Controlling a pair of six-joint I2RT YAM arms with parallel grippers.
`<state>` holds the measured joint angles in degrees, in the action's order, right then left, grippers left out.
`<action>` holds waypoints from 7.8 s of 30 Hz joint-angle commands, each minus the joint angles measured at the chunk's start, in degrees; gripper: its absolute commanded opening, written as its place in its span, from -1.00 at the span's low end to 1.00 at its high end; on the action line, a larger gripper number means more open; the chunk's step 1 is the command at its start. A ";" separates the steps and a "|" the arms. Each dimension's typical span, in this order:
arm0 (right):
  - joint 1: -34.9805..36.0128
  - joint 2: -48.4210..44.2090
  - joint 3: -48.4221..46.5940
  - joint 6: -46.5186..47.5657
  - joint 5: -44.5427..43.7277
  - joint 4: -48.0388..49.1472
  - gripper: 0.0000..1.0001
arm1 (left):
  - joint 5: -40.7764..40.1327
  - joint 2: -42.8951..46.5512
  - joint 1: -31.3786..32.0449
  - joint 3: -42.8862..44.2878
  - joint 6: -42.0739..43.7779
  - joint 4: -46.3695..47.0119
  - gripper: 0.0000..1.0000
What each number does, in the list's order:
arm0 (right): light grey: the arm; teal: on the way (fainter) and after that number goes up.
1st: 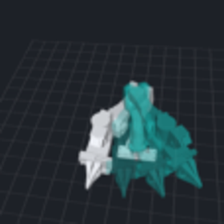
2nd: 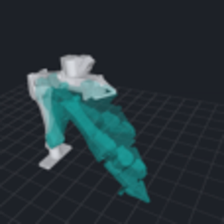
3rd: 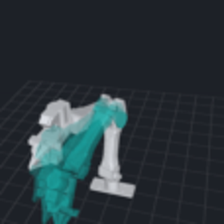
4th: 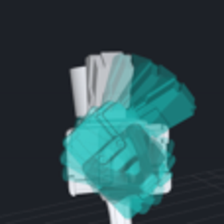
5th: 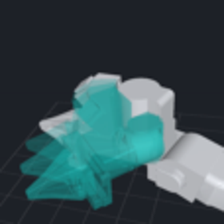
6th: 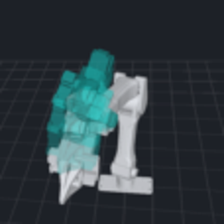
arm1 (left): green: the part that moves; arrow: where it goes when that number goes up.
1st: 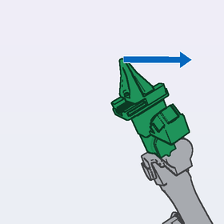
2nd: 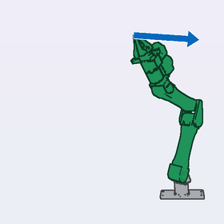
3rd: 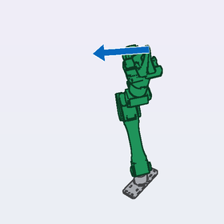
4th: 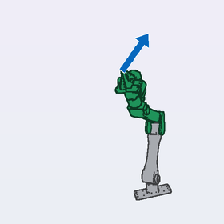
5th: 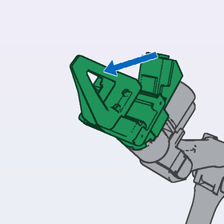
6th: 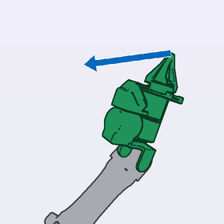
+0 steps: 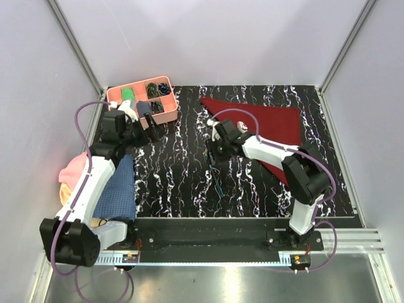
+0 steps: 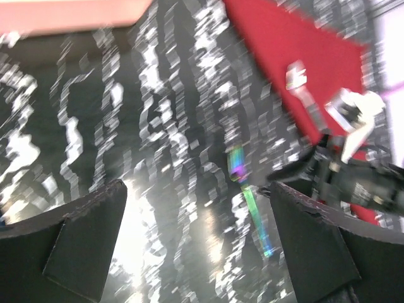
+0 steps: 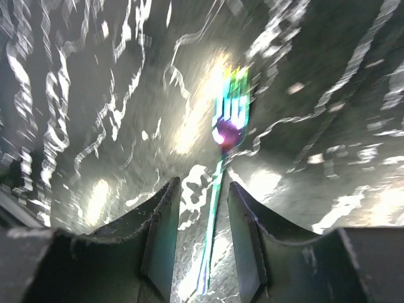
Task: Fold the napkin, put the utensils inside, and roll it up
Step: Grab a utensil with the right arm, then place the utensil onto the napkin, then fold the napkin
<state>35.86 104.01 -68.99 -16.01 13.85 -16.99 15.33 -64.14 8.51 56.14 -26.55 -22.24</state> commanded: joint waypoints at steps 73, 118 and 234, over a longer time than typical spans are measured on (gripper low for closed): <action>-26.54 12.88 -23.20 54.68 -0.84 -11.92 -1.00 | 9.37 0.07 -8.43 -4.55 5.10 0.62 0.97; -27.42 22.38 -35.25 44.49 0.92 -21.77 -0.27 | 10.95 0.07 -8.43 -4.81 4.48 1.14 0.98; -33.23 -12.35 7.31 -26.01 -16.75 12.94 -1.00 | 16.66 1.74 -9.74 -6.04 3.43 2.29 0.98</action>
<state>-0.40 86.52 -57.17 -48.23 -9.63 -17.04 31.51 -62.74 -0.93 50.11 -23.57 -22.55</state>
